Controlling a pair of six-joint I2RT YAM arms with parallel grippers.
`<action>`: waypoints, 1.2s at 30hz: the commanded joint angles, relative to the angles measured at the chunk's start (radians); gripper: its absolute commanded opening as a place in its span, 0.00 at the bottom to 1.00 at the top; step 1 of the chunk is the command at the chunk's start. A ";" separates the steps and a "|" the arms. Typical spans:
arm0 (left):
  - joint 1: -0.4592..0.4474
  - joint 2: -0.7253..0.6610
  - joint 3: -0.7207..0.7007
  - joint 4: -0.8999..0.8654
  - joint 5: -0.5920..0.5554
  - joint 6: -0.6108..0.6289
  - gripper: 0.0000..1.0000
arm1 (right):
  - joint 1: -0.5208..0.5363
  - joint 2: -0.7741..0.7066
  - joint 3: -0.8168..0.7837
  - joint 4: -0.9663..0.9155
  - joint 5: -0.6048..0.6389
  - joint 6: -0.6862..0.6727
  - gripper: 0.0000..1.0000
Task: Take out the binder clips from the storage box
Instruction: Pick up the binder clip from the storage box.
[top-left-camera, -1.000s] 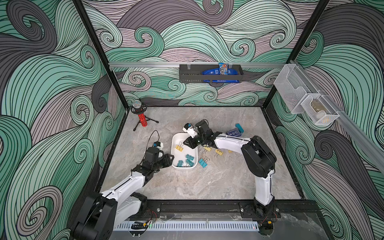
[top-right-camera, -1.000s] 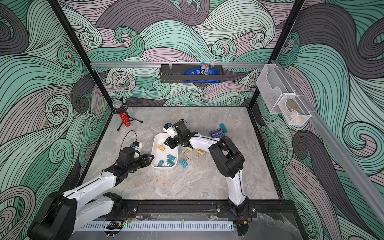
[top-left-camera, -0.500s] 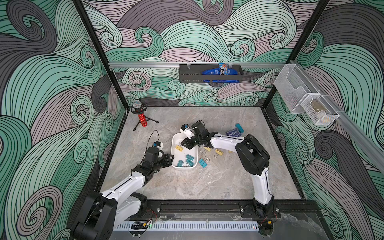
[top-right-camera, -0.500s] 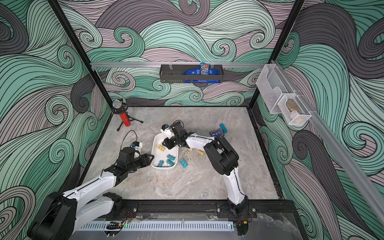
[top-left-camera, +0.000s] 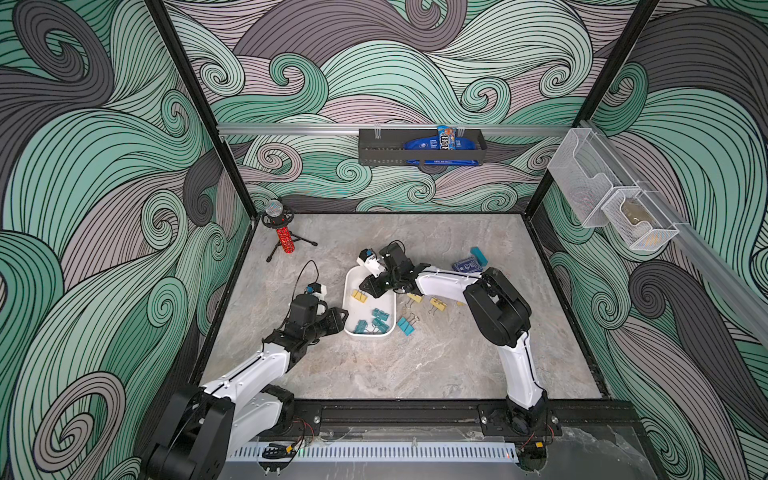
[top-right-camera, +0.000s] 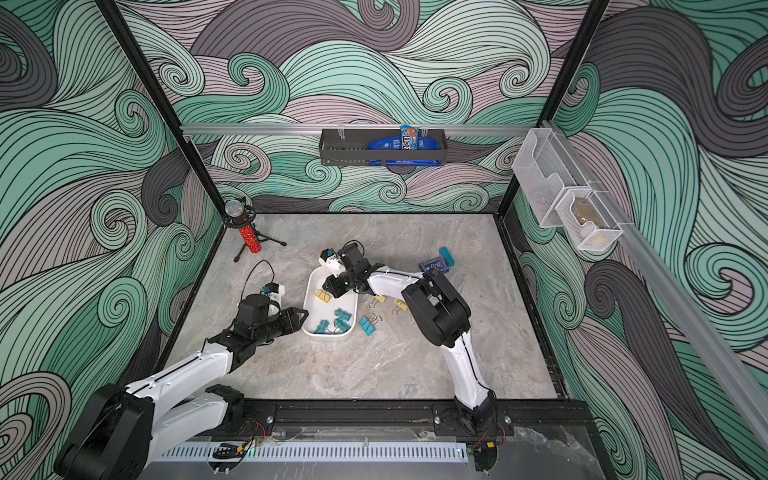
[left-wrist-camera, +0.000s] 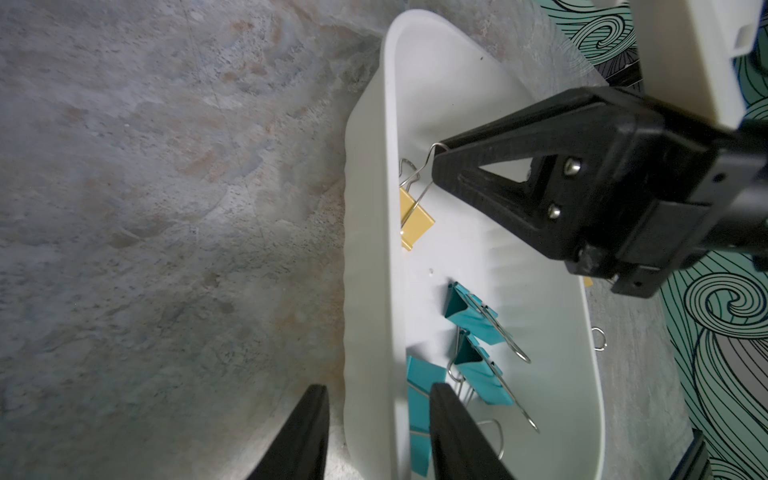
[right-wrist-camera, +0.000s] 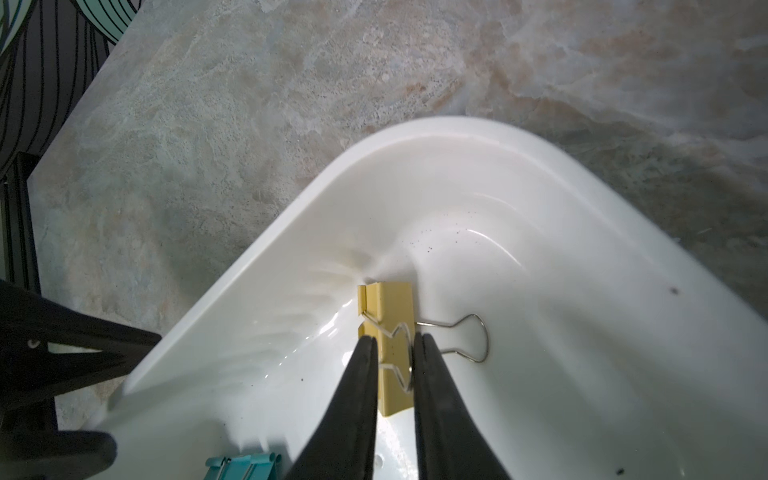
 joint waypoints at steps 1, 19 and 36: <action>-0.006 0.002 0.022 0.005 0.007 0.009 0.43 | 0.006 0.017 0.029 0.003 -0.008 0.005 0.14; -0.006 0.000 0.023 0.003 0.002 0.013 0.43 | 0.009 -0.132 -0.013 0.005 -0.082 0.001 0.00; -0.005 0.000 0.040 -0.005 -0.002 0.022 0.43 | -0.124 -0.618 -0.437 0.109 -0.078 0.096 0.00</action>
